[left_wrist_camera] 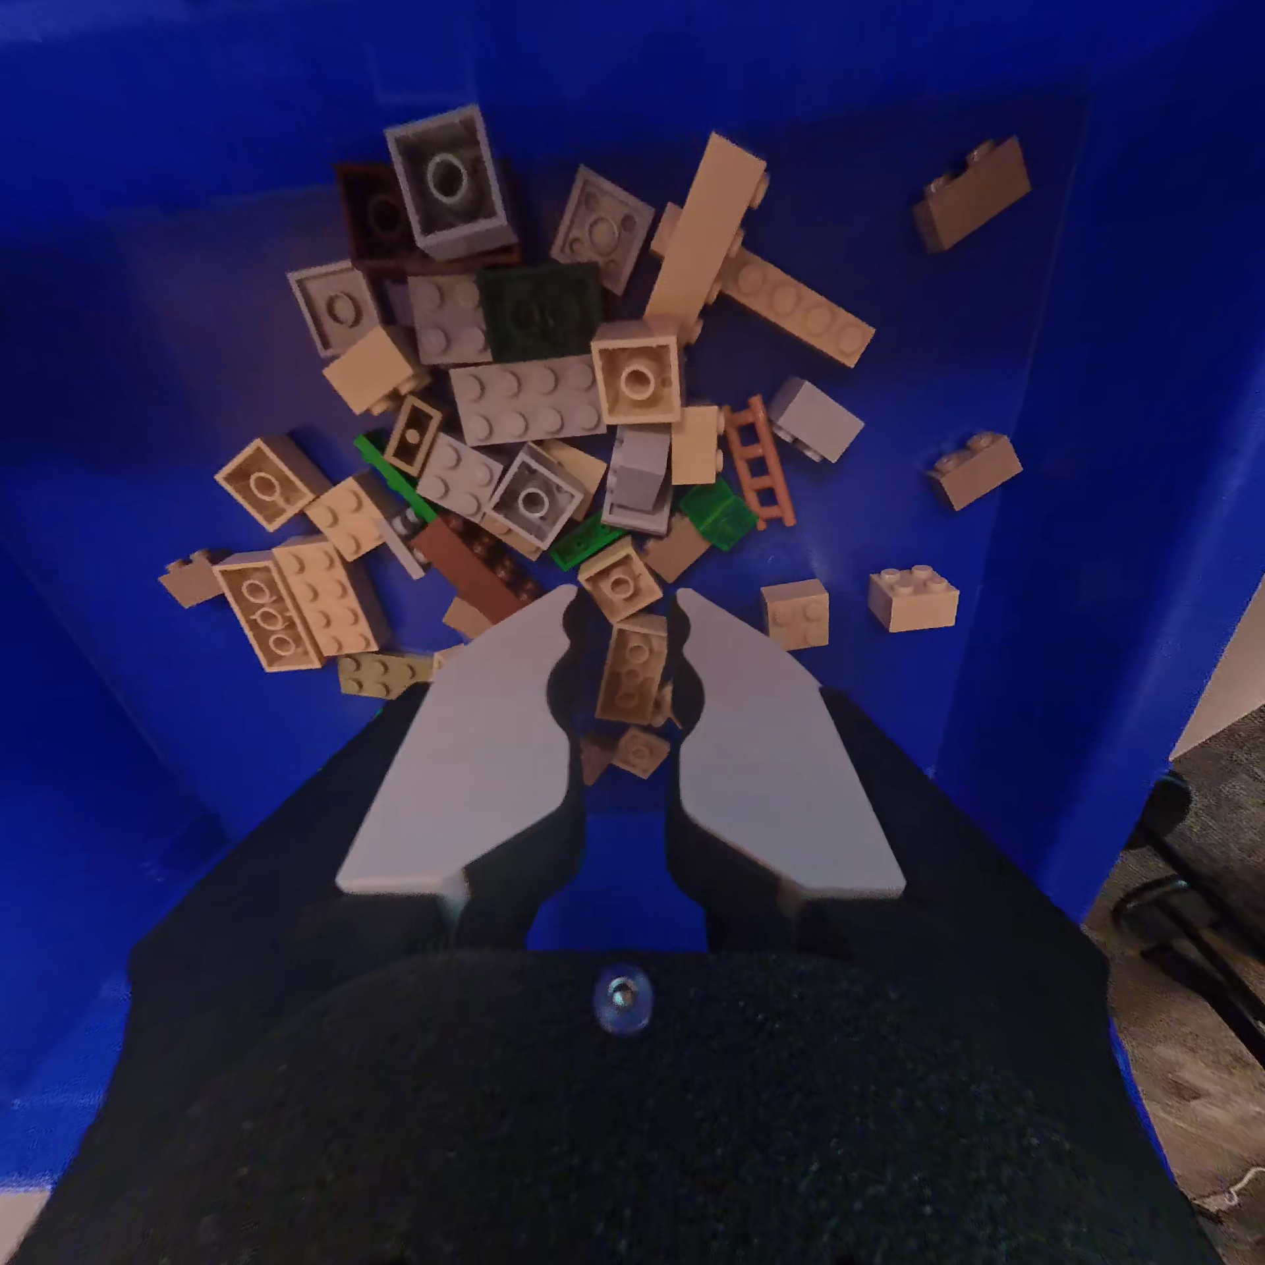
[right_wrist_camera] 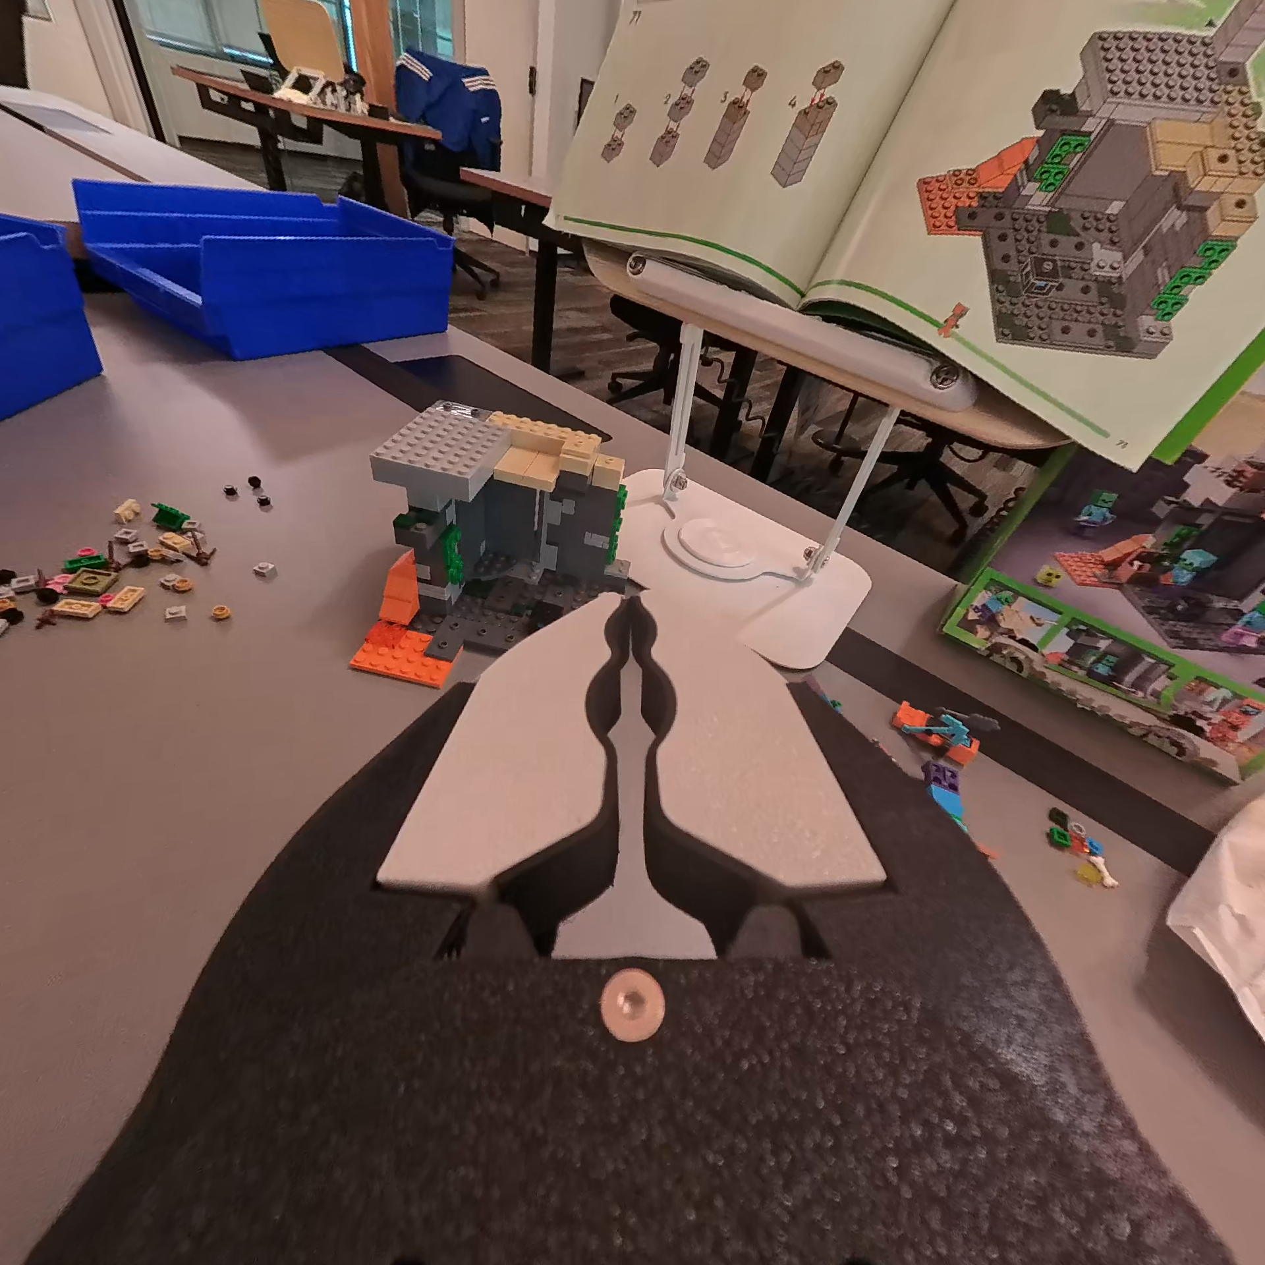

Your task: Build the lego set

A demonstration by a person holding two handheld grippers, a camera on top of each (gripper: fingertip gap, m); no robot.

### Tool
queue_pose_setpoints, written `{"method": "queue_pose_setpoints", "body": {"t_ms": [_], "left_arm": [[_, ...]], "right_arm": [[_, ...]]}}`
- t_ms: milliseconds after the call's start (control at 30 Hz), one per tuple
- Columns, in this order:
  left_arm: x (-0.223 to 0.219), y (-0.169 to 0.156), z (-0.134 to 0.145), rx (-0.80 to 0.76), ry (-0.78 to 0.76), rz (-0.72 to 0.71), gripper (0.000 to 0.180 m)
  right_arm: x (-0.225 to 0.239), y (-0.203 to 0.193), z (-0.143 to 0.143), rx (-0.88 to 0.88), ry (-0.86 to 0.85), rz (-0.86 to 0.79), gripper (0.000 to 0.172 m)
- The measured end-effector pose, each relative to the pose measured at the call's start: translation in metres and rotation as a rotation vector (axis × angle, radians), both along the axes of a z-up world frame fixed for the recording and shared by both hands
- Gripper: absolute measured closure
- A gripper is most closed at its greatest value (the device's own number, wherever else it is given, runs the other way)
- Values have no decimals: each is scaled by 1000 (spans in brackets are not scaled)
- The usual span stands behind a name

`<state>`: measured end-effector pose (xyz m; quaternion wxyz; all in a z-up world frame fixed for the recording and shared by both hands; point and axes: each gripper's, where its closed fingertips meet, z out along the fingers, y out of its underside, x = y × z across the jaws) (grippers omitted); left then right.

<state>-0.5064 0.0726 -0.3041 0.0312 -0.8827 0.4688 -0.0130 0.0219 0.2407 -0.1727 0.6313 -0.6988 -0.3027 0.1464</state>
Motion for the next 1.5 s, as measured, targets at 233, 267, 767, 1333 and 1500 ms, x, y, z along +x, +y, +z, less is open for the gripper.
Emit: {"method": "queue_pose_setpoints", "body": {"t_ms": [233, 267, 767, 1333, 1500], "left_arm": [[1, 1, 6, -7, -35, 33, 171], [2, 2, 9, -3, -43, 41, 171], [-17, 34, 36, 147, -89, 156, 170], [12, 33, 6, 107, -31, -126, 156], [18, 40, 23, 171, -75, -99, 158]], "right_arm": [[3, -2, -2, -3, 1, 1, 172], [3, -2, -2, -4, 2, 2, 172], [-10, -7, -14, -15, -57, 36, 172], [-19, -8, -24, -27, -99, 53, 172], [-20, -11, -19, -14, -99, 65, 172]]}}
